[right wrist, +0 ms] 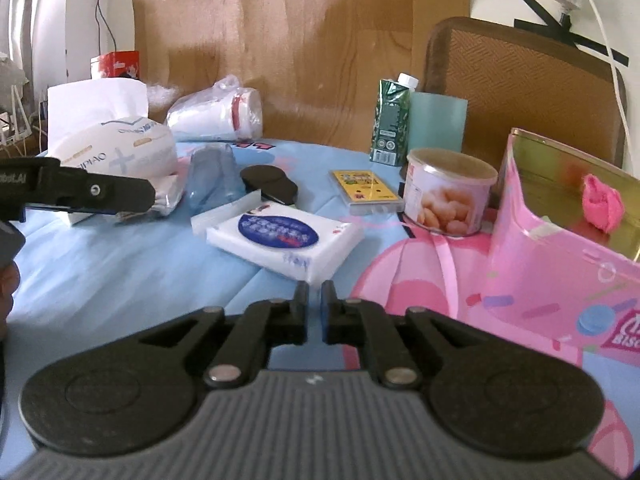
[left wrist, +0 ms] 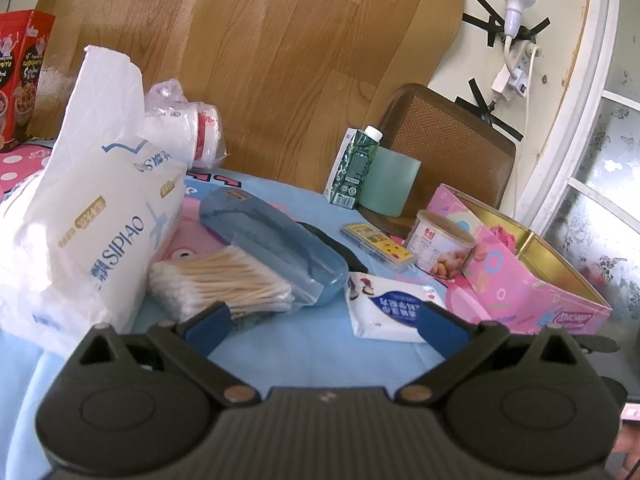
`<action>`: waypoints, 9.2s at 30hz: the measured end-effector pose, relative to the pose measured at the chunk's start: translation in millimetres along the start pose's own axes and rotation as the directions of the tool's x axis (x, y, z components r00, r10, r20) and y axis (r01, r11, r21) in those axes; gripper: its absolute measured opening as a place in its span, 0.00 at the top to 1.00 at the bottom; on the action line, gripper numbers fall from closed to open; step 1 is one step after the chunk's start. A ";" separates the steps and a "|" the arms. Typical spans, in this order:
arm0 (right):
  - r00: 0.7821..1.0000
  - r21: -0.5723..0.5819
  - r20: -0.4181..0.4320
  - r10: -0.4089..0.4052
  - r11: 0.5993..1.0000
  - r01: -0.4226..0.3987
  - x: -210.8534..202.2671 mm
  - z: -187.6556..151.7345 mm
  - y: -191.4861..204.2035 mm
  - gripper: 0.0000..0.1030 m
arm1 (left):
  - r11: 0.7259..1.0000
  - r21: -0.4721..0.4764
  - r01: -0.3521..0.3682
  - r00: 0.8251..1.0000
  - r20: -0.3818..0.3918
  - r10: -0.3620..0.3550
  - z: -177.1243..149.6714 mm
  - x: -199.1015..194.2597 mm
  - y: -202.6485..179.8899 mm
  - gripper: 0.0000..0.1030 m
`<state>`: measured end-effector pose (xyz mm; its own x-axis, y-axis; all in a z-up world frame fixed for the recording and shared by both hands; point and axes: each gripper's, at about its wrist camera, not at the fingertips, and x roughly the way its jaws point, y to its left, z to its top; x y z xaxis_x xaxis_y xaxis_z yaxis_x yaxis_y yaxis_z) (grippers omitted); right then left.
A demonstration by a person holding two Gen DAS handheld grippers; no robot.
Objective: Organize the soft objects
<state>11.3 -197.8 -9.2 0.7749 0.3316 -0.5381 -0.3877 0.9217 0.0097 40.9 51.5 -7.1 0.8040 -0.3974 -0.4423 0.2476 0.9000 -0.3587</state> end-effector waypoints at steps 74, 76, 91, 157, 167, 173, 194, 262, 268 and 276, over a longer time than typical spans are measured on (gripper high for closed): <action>0.999 -0.079 0.022 -0.023 0.997 0.025 2.8 0.1 18.3 0.94 | 1.000 -0.014 0.013 1.000 -0.019 -0.013 -0.1 2.8 1.9 0.00; 0.999 -0.082 0.025 -0.027 0.996 0.029 -2.4 -3.5 18.5 0.94 | 1.000 -0.014 0.011 1.000 -0.020 -0.011 -1.1 3.2 1.5 0.00; 0.999 -0.012 0.015 -0.031 0.999 0.031 -49.5 -40.3 -1.3 0.92 | 1.000 -0.018 0.005 0.999 -0.039 -0.005 -1.0 6.0 1.9 0.00; 0.989 -0.049 -0.047 0.139 0.989 -0.141 4.8 -1.7 -10.3 0.41 | 0.978 -0.084 0.191 0.946 -0.249 -0.206 13.4 68.1 -47.4 0.06; 0.991 -0.051 0.115 0.068 0.997 -0.062 -29.3 -1.4 -14.5 0.42 | 0.978 0.007 0.210 0.962 -0.181 -0.205 32.5 49.3 -93.1 0.06; 0.974 -0.022 0.224 -0.033 0.999 0.039 -58.5 5.5 -40.0 0.42 | 0.955 0.107 0.278 0.955 -0.139 -0.262 54.7 51.9 -144.4 0.06; 0.881 0.239 0.263 -0.394 0.911 0.336 -71.6 -19.5 -129.4 0.41 | 0.944 0.172 0.283 0.951 -0.175 -0.253 33.9 70.2 -171.3 0.00; 0.965 -0.159 -0.224 0.138 0.972 -0.175 39.8 42.4 3.1 0.42 | 0.988 -0.116 0.103 0.992 -0.065 -0.111 -0.7 -4.1 22.6 0.00; 0.976 -0.108 -0.122 0.182 0.975 -0.196 4.8 15.8 7.7 0.32 | 0.988 -0.129 0.086 0.992 -0.077 -0.097 -0.9 -2.1 24.1 0.00; 0.987 0.022 -0.031 0.156 0.988 -0.156 -19.1 -11.5 -17.1 0.18 | 0.992 -0.111 0.067 0.993 -0.086 -0.076 -1.2 0.0 20.9 0.00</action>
<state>-2.5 -222.3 -8.8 0.6889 0.4653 -0.5558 -0.4927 0.8630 0.1117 45.4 70.0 -15.6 0.7331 -0.4789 -0.4830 0.2392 0.8463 -0.4761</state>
